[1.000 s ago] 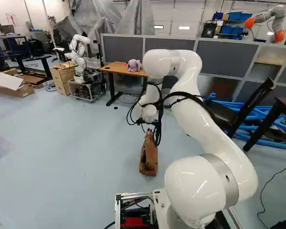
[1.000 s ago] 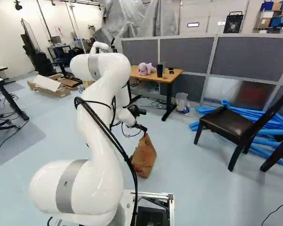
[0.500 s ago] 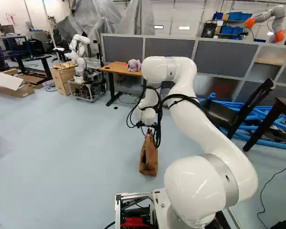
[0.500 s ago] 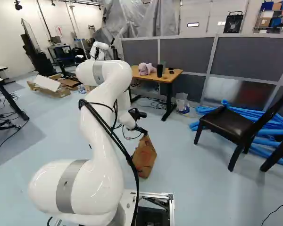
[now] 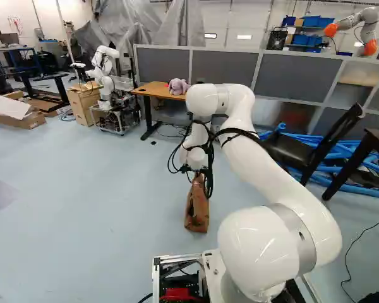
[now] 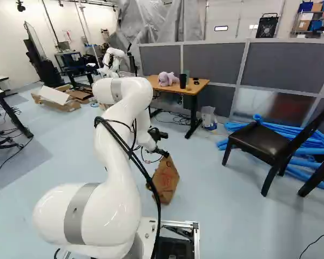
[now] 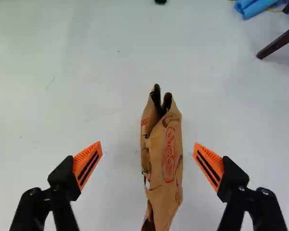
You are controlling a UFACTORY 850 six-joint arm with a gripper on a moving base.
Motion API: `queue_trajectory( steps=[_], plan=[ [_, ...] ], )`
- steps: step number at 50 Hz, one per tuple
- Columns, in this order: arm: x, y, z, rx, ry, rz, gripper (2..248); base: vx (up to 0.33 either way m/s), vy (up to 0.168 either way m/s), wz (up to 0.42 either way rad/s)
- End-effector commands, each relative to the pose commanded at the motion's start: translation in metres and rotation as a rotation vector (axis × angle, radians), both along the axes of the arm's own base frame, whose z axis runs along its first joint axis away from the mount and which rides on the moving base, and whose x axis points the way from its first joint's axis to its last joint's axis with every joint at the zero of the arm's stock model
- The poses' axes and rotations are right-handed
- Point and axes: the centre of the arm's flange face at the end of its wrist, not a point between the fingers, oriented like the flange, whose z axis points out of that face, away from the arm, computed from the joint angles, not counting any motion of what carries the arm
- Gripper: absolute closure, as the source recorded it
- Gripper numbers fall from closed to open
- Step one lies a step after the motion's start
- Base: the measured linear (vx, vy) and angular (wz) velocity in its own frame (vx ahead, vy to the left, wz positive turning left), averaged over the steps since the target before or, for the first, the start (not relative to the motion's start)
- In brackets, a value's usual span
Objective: Pick up the bag on the ground and place it on the table
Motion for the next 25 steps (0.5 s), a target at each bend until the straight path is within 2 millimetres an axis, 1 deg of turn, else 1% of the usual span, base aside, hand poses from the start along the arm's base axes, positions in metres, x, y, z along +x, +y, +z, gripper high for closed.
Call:
queue_trajectory(
  steps=[25],
  plan=[
    [0.003,0.000,-0.037,-0.002,0.019,0.000,3,0.000,0.000,0.000]
  ],
)
